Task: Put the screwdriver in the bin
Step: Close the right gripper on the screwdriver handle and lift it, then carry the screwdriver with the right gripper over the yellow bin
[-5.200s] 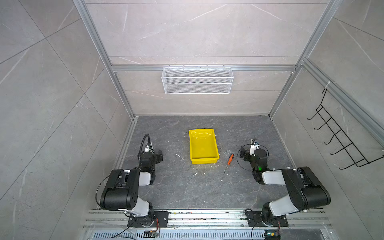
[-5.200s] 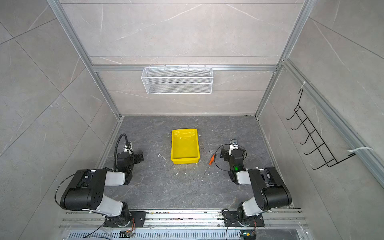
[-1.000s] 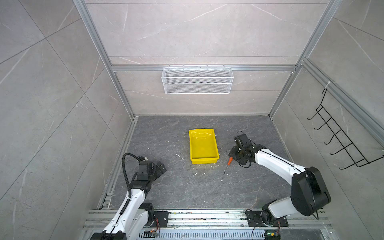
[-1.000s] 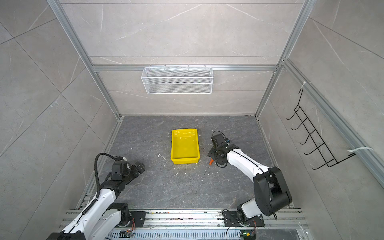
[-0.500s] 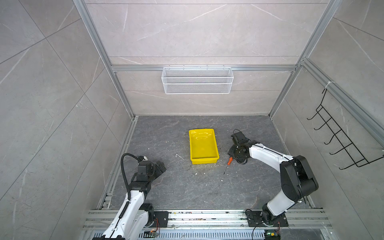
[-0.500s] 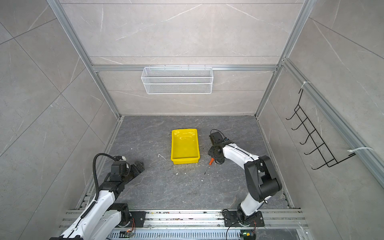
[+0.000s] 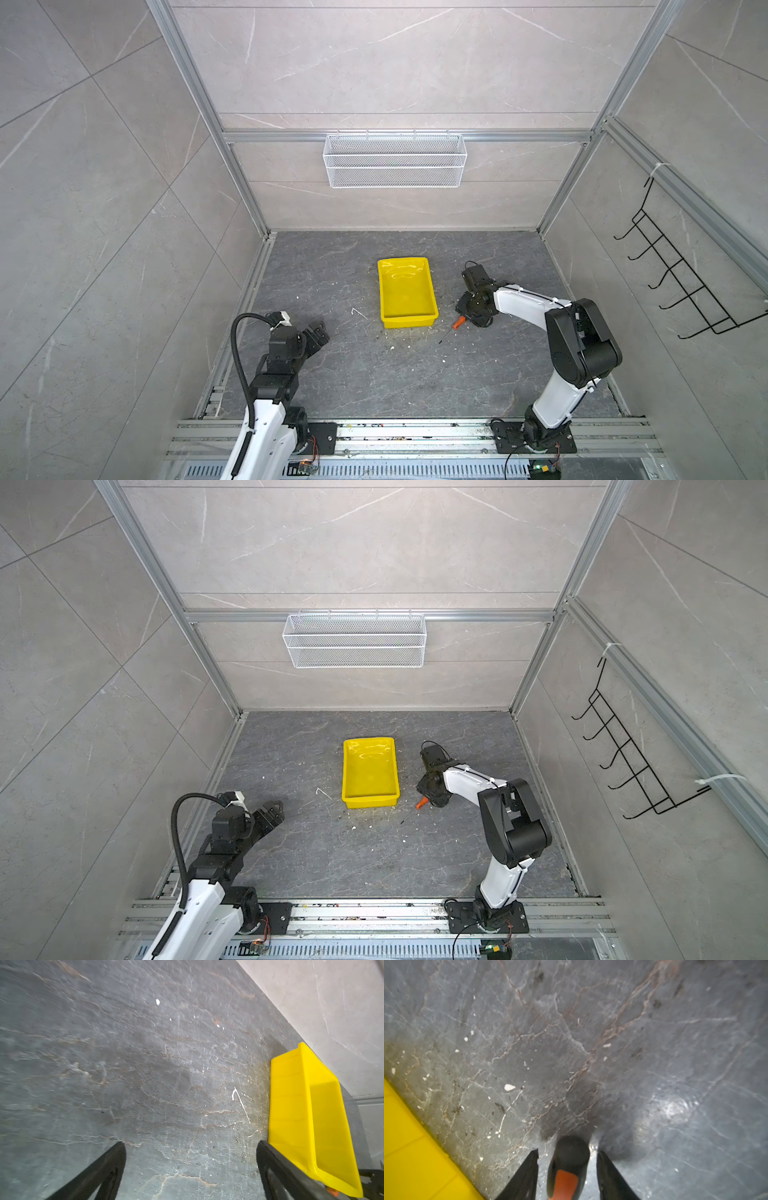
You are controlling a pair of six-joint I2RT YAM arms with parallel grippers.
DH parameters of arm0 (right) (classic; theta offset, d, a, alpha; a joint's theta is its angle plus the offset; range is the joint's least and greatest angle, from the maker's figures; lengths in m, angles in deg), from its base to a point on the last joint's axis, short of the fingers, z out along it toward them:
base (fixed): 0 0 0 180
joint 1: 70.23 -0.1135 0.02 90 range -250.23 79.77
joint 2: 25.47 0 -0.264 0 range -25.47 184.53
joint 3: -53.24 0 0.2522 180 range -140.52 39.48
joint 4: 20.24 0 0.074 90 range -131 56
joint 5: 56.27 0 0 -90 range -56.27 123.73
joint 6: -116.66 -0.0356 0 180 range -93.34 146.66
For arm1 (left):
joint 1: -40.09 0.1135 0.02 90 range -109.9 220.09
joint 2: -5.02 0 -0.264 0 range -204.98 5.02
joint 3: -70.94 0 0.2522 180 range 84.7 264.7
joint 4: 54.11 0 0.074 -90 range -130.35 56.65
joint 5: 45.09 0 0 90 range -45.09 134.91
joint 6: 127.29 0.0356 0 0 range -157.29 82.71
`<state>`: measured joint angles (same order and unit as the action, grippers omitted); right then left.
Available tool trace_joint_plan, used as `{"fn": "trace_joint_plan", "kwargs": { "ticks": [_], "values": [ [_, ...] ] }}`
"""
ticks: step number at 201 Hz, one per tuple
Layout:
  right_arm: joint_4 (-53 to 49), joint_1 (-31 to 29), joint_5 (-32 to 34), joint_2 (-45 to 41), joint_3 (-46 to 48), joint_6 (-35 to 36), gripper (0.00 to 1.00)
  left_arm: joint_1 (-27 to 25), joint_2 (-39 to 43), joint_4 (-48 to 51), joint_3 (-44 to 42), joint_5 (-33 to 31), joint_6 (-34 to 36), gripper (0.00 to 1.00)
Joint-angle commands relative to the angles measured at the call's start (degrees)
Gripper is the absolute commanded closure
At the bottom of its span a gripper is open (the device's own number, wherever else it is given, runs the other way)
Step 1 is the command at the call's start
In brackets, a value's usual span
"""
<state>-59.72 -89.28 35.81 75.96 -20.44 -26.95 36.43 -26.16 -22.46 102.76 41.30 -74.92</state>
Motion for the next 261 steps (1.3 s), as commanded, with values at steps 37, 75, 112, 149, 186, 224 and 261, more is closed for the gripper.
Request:
{"fn": "trace_joint_plan", "kwargs": {
  "ticks": [37, 75, 112, 149, 186, 224, 261],
  "values": [
    [2.9, -0.1, 0.2, -0.4, 5.5, -2.2, 0.68, -0.1, 9.3, 3.1, -2.0, -3.3, 0.5, 0.00],
    [3.5, -0.3, 0.8, -8.5, 12.8, -1.9, 0.81, -0.1, 2.8, 0.1, -1.1, -0.5, 1.6, 0.05],
    [-7.3, -0.3, 8.4, -20.9, 14.2, 7.2, 0.82, -0.1, -3.5, -0.9, 0.6, 0.1, 1.8, 0.09],
    [-14.3, -0.3, 11.9, -27.8, 9.5, 13.2, 0.82, -0.1, -3.7, -0.9, 0.3, -0.4, 0.9, 0.10],
    [-14.7, -1.4, 9.2, -24.6, -1.3, 14.8, 0.82, -0.8, -3.5, -3.9, -0.9, 2.7, 1.8, 0.04],
    [-13.3, -5.8, 7.4, -12.7, -16.2, 13.6, 0.84, -8.1, -7.8, -7.4, -0.1, -1.6, 4.7, 0.01],
    [-15.8, -10.3, 7.0, -0.6, -30.4, 12.9, 0.85, -12.2, -12.2, -7.7, 1.8, -5.2, 5.9, 0.00]
  ]
}}
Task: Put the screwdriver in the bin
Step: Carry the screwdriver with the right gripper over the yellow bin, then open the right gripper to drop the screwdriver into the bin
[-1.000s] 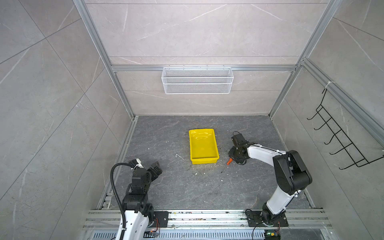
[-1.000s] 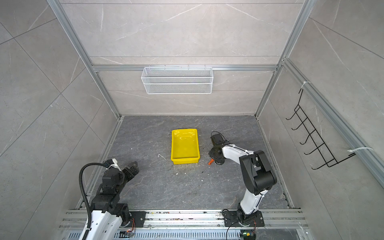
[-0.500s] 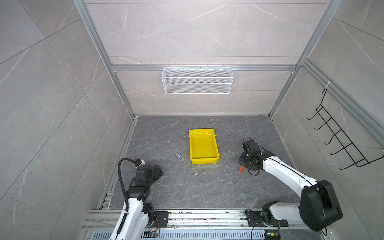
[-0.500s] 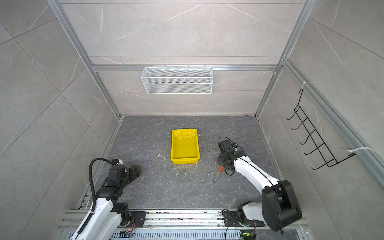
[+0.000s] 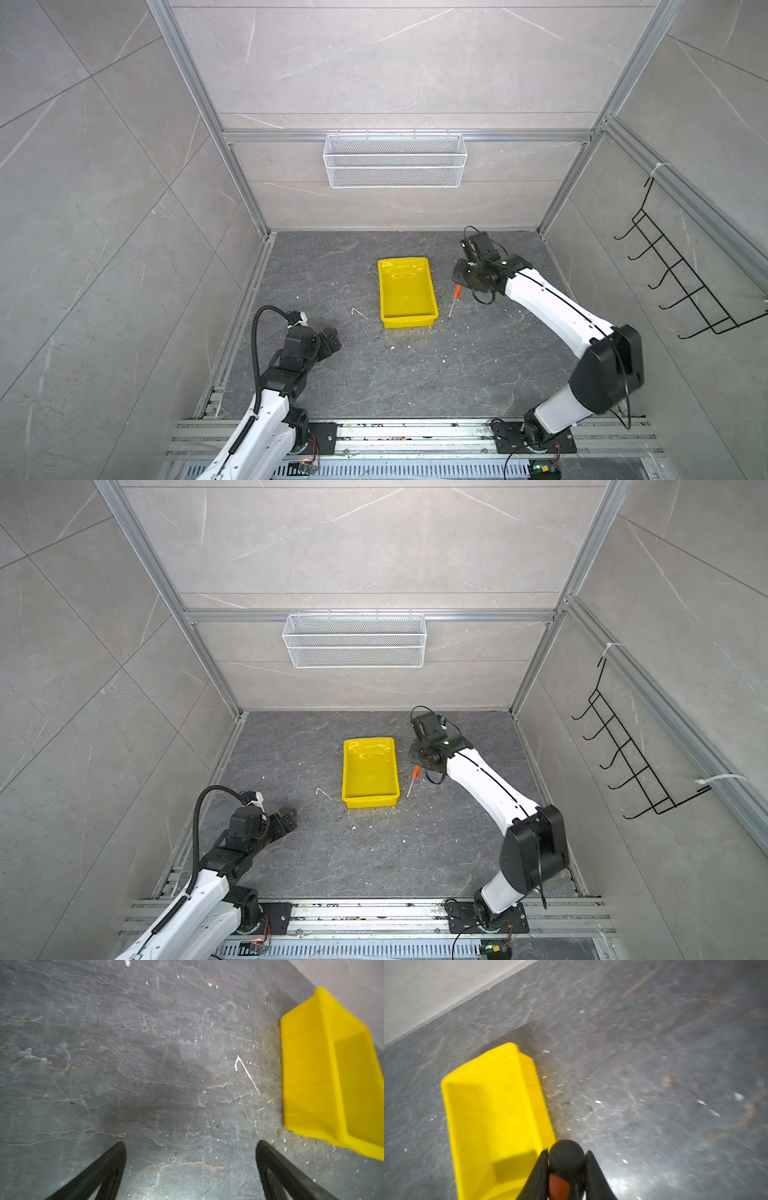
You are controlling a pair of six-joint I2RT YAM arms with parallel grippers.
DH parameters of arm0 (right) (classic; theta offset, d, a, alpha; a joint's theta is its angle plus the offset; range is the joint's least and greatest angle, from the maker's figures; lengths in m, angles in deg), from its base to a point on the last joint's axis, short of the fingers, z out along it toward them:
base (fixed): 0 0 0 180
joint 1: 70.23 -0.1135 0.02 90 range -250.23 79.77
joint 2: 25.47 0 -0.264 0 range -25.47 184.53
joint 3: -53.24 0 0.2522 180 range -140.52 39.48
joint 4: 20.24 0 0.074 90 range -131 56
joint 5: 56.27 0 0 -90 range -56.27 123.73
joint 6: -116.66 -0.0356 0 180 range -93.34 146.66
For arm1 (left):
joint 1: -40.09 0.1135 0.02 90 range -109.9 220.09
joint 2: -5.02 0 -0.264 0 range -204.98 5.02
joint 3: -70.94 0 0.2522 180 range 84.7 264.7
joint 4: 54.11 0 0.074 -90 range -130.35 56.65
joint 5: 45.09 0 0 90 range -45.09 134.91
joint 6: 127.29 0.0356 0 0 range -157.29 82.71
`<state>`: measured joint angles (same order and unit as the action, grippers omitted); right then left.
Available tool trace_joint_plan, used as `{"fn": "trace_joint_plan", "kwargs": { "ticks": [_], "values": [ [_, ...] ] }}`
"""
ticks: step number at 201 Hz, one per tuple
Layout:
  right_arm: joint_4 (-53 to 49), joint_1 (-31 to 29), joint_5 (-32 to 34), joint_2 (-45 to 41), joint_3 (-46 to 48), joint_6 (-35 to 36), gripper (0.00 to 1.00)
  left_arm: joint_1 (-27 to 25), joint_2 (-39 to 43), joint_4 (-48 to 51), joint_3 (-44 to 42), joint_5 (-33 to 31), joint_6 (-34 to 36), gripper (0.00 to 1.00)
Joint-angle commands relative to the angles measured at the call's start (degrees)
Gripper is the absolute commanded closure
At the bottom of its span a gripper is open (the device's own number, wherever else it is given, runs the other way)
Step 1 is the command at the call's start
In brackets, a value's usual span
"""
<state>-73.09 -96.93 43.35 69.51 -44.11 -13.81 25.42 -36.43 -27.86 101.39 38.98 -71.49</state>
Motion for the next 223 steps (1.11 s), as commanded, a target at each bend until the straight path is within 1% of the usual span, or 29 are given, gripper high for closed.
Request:
{"fn": "trace_joint_plan", "kwargs": {
  "ticks": [1, 41, 66, 85, 171, 194, 200, 223],
  "values": [
    [-2.5, -2.8, -0.5, 6.2, -7.1, -0.3, 0.85, -1.1, -2.1, -2.3, 3.2, -2.8, 2.5, 0.00],
    [-3.1, -4.5, -3.7, 17.2, -16.6, -2.5, 0.85, -1.1, -3.3, -0.9, 4.1, -3.3, 2.0, 0.00],
    [-4.0, -5.9, -2.1, 22.7, -21.5, -3.0, 0.85, -1.2, -3.1, -0.6, 4.0, -5.4, 1.5, 0.00],
    [-5.5, -6.9, -2.3, 27.2, -25.3, -3.8, 0.85, -1.1, -3.7, -0.8, 4.3, -5.5, 1.4, 0.00],
    [-18.9, -11.1, -1.2, 47.3, -50.4, -2.6, 0.85, -1.2, -4.9, -1.2, 4.7, -4.9, 1.9, 0.01],
    [-22.4, -11.8, -1.4, 51.9, -58.9, -3.2, 0.84, -1.1, -4.8, -1.3, 4.7, -4.7, 1.7, 0.00],
    [-23.4, -11.9, -1.3, 54.2, -61.1, -3.4, 0.84, -1.1, -4.9, -1.3, 4.7, -4.7, 1.9, 0.00],
    [-27.6, -12.3, -0.5, 58.6, -69.1, -3.9, 0.83, -1.2, -4.9, -1.1, 4.7, -5.3, 1.8, 0.00]
  ]
}}
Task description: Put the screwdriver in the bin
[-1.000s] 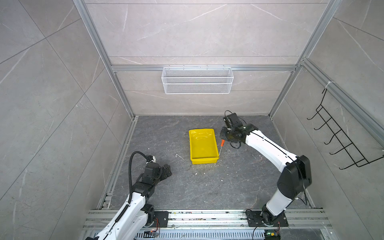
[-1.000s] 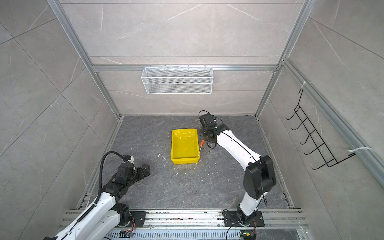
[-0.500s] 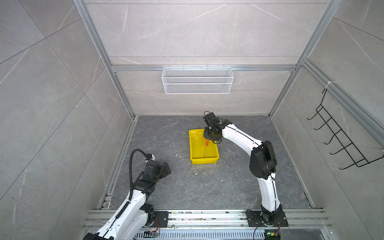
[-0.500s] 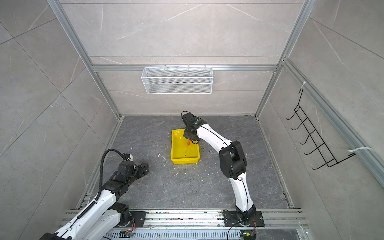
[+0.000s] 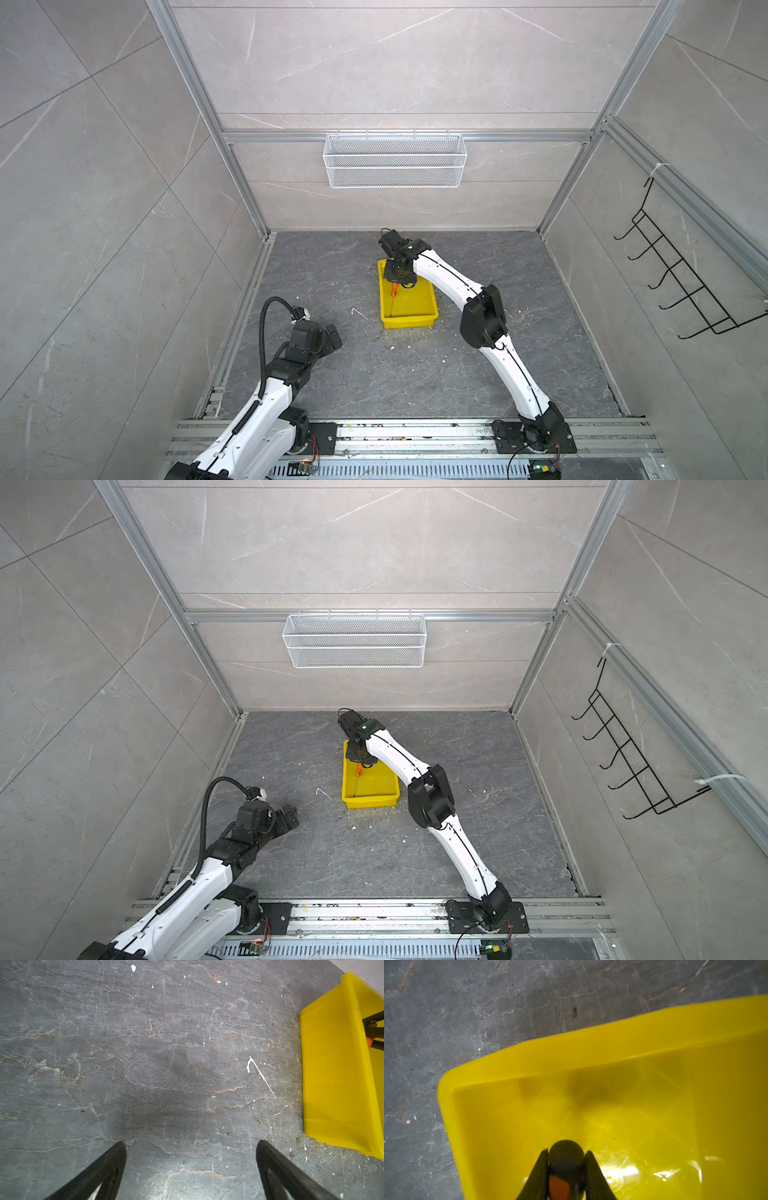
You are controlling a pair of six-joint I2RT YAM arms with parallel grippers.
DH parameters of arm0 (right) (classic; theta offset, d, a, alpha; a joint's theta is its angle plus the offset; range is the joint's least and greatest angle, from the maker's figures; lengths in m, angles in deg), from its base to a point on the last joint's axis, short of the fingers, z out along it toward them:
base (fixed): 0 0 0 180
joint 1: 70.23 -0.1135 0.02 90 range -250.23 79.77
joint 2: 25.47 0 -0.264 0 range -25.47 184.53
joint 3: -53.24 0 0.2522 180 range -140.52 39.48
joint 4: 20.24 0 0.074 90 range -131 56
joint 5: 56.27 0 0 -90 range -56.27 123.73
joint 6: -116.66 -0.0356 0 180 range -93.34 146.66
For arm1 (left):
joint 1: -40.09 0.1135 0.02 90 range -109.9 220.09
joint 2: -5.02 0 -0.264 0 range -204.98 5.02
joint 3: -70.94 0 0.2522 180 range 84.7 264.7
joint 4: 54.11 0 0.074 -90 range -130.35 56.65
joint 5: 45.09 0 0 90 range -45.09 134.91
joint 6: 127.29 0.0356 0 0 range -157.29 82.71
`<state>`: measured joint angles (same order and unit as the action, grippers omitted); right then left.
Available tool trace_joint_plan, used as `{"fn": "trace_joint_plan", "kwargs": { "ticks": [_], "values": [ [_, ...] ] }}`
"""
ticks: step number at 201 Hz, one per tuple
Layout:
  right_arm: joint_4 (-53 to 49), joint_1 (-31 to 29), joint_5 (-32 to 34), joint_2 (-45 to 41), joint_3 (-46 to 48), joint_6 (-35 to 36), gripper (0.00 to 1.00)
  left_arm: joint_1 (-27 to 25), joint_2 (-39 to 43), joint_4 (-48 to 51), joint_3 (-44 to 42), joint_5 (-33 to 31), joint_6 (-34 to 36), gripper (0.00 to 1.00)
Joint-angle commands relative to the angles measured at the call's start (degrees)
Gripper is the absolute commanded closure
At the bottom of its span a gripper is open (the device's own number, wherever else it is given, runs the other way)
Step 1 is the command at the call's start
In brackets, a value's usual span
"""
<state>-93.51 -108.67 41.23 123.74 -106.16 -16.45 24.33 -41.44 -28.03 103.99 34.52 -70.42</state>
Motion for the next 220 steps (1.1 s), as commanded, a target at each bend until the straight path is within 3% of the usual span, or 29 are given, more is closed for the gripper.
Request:
{"fn": "trace_joint_plan", "kwargs": {
  "ticks": [1, 20, 53, 100, 136, 152, 182, 220],
  "values": [
    [-7.3, -0.6, 1.7, 4.5, -7.3, -1.3, 0.82, -0.1, 0.1, -0.9, 2.2, -0.9, 0.8, 0.00],
    [-9.6, -0.7, 2.9, 5.9, -10.0, -1.1, 0.78, 0.0, 0.4, -0.6, 2.1, -1.2, 0.7, 0.00],
    [-10.4, -0.8, 5.5, 4.9, -10.4, -2.1, 0.59, -0.1, 1.1, -0.2, 1.9, -1.7, 0.3, 0.00],
    [-12.8, -0.8, 3.6, 1.6, -11.6, -2.2, 0.51, -0.1, 0.5, -0.4, 2.0, -0.8, 0.3, 0.00],
    [-16.0, -1.0, 8.3, -6.6, -9.8, 3.0, 0.41, -0.1, 0.3, 0.4, 1.9, -1.4, -0.4, 0.00],
    [-14.6, -1.1, 10.0, -12.1, -3.9, 4.9, 0.30, -0.1, 0.2, 0.1, 1.6, -1.4, -1.5, 0.00],
    [-2.9, -1.0, 8.7, -26.8, 17.8, 5.7, 0.02, -0.1, -0.6, -1.0, 1.2, -1.0, -2.3, 0.00],
    [21.3, -1.0, 4.5, -49.3, 50.9, 9.4, 0.01, -0.1, -2.4, -0.7, 1.9, -1.1, -2.3, 0.00]
  ]
}}
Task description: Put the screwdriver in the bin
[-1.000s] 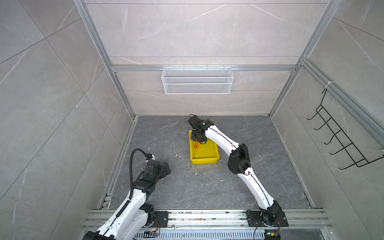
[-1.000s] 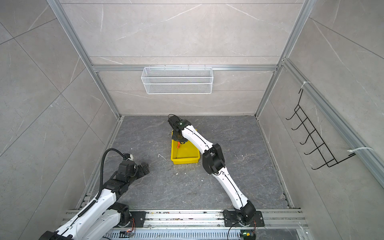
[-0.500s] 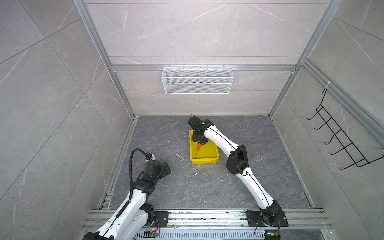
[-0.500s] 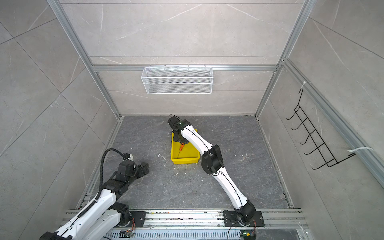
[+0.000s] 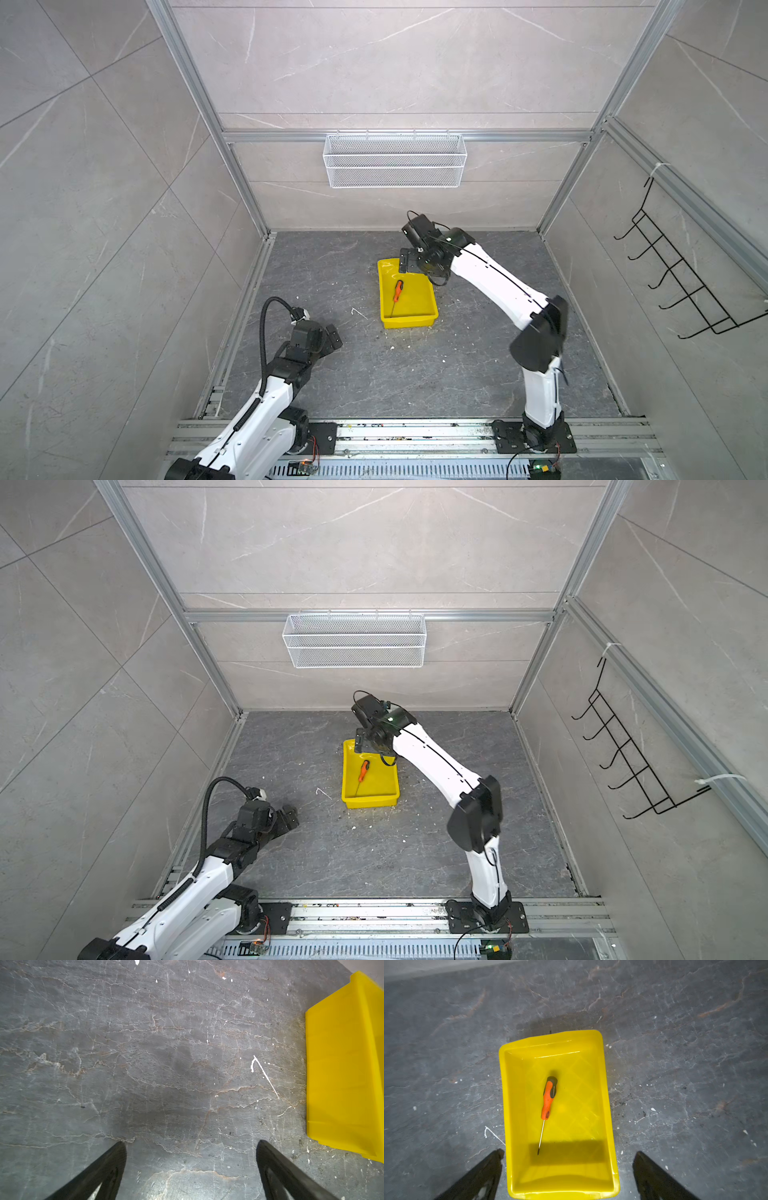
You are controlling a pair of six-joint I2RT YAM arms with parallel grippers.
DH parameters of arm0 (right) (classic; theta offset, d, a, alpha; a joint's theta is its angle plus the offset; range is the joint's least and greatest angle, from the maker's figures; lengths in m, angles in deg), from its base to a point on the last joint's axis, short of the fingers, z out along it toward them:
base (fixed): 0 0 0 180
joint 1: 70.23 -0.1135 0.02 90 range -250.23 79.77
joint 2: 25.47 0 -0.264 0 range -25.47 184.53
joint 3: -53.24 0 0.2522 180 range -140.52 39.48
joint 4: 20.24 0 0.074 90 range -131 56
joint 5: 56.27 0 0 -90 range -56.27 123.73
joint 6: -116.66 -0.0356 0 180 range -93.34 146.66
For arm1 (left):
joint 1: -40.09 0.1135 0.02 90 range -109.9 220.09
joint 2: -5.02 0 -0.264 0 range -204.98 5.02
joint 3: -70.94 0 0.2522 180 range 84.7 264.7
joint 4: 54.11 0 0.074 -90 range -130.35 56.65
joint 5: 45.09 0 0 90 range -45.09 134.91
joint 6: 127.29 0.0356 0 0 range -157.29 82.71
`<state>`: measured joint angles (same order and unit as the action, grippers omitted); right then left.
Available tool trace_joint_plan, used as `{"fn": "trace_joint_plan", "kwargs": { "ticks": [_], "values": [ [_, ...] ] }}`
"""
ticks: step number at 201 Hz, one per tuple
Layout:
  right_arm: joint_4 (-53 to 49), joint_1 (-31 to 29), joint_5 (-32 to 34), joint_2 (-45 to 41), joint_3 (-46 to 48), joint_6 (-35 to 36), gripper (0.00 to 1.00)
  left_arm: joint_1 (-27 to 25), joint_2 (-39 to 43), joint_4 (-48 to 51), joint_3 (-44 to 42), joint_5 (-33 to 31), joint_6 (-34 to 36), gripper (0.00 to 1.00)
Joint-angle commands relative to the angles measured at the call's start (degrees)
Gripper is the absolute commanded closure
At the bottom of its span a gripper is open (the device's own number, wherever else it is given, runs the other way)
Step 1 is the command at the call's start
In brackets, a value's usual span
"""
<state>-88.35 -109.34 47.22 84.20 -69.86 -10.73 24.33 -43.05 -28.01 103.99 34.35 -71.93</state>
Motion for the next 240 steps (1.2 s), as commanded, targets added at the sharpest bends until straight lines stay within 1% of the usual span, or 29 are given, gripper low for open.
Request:
{"fn": "trace_joint_plan", "kwargs": {
  "ticks": [1, 12, 20, 36, 50, 68, 85, 90, 98, 102, 111, 118, 126, 142, 148, 155, 173, 182, 206, 223, 240],
  "values": [
    [16.6, -0.3, -1.2, -10.3, 15.4, 3.9, 0.01, -0.1, -0.9, -0.8, 1.9, -1.0, -0.8, 0.00],
    [21.5, -0.3, 1.8, -16.7, 22.2, 6.5, 0.01, -0.1, -1.2, -0.5, 2.1, -1.3, -1.0, 0.00],
    [24.2, -0.3, 5.2, -21.1, 26.6, 8.6, 0.01, -0.1, -1.2, -0.5, 2.1, -1.4, -1.1, 0.00],
    [29.7, -0.4, 14.4, -29.0, 35.1, 14.2, 0.01, -0.1, -1.2, -0.6, 2.1, -1.3, -1.1, 0.00],
    [34.5, -0.4, 20.2, -34.1, 42.2, 15.3, 0.01, -0.3, -1.2, -0.5, 2.1, -1.1, -1.1, 0.00],
    [40.3, -0.4, 23.9, -36.8, 49.8, 17.9, 0.01, -0.3, -1.4, -0.5, 2.2, -1.3, -1.1, 0.00],
    [42.5, -0.4, 26.9, -35.0, 53.2, 19.6, 0.00, -0.3, -1.8, -0.5, 2.3, -1.2, -1.1, 0.00],
    [42.8, -0.4, 29.1, -34.1, 53.6, 17.8, 0.00, -0.3, -1.9, -0.6, 2.4, -1.2, -1.0, 0.00],
    [41.9, -0.5, 33.2, -33.3, 54.0, 11.8, 0.00, -0.3, -2.1, -0.6, 2.4, -1.2, -1.1, 0.00],
    [41.9, -0.3, 34.1, -33.4, 54.7, 9.6, 0.00, -0.3, -2.3, -0.7, 2.4, -1.1, -1.1, 0.00],
    [45.2, -0.4, 34.2, -34.5, 57.2, 8.8, 0.00, -0.3, -2.5, -0.7, 2.6, -1.1, -1.1, 0.00],
    [49.5, -0.4, 34.0, -35.9, 59.9, 11.2, 0.00, -0.3, -2.7, -0.8, 2.7, -1.0, -1.0, 0.00],
    [55.1, -0.4, 34.6, -37.4, 63.2, 15.4, 0.00, -0.3, -2.9, -0.8, 2.6, -1.0, -1.1, 0.00],
    [69.5, 0.3, 37.5, -39.1, 70.4, 28.6, 0.00, -0.3, -3.1, -0.6, 2.9, -0.9, -0.9, 0.00],
    [73.8, 1.3, 36.5, -39.4, 72.5, 33.2, 0.00, -0.3, -3.0, -0.6, 2.9, -0.8, -0.9, 0.00],
    [75.3, 3.1, 34.4, -39.6, 73.9, 36.1, 0.00, -0.3, -2.9, -0.7, 2.8, -0.8, -0.9, 0.00],
    [70.2, 8.9, 27.6, -40.2, 74.6, 35.5, 0.00, -0.3, -2.4, -0.6, 2.5, -0.8, -1.0, 0.00],
    [69.0, 11.3, 25.7, -40.3, 75.0, 35.2, 0.00, -0.3, -2.1, -0.7, 2.4, -0.7, -1.0, 0.00],
    [73.7, 16.1, 22.9, -37.6, 77.4, 36.9, 0.00, -0.3, -1.7, -1.5, 1.9, -0.2, -1.1, 0.00],
    [75.0, 19.2, 21.5, -33.4, 77.3, 35.5, 0.00, -0.3, -2.3, -2.0, 2.0, 0.6, -1.1, 0.00],
    [77.4, 20.6, 21.0, -28.8, 77.5, 34.4, 0.00, -0.4, -3.4, -2.0, 2.3, 0.7, -0.9, 0.00]
  ]
}}
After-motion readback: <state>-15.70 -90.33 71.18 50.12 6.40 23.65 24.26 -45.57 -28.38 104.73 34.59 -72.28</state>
